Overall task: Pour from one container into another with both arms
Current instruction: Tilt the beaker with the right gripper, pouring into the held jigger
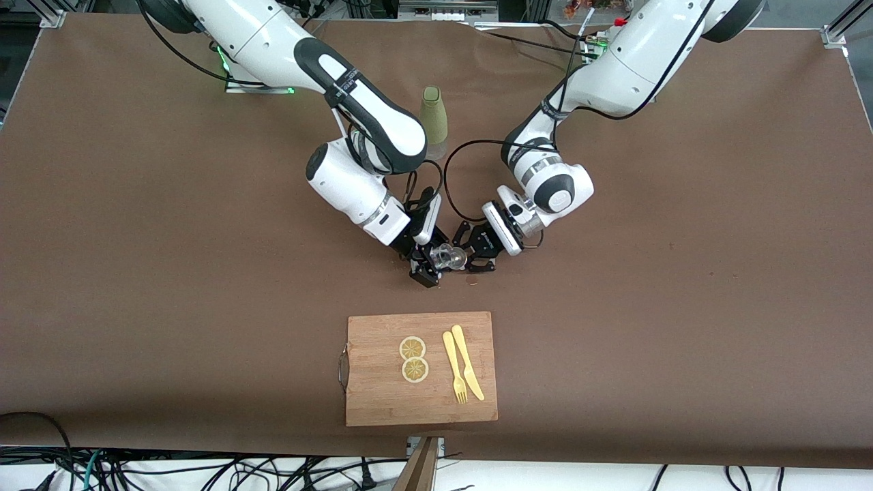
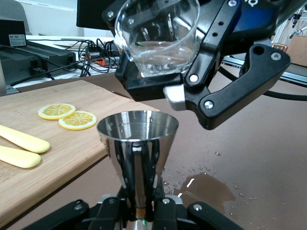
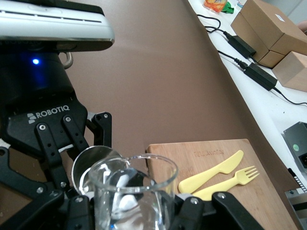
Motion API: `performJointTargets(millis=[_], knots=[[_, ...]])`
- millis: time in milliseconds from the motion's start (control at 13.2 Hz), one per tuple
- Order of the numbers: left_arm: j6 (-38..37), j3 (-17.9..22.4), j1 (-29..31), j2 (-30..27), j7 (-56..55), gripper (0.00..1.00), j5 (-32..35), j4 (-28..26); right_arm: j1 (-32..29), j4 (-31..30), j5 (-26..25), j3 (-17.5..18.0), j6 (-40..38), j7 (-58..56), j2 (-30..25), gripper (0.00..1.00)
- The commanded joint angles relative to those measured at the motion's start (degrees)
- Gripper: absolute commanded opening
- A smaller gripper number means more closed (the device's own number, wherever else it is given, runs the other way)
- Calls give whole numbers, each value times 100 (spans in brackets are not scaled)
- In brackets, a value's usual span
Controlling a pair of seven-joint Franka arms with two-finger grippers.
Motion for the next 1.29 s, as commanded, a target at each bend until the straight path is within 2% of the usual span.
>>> performJointTargets(millis=[0,986,1214], knots=[[126,-31,-30,127,288,0,-258,264,73,-146,-55,-63,129,-99,-79,3],[126,-31,-30,127,279,0,-276,265,81,-164,-63,-63,243,-697,-70,4],[126,-31,-30,127,279,0,-285,265,82,-155,-212,-63,331,-776,-70,4]])
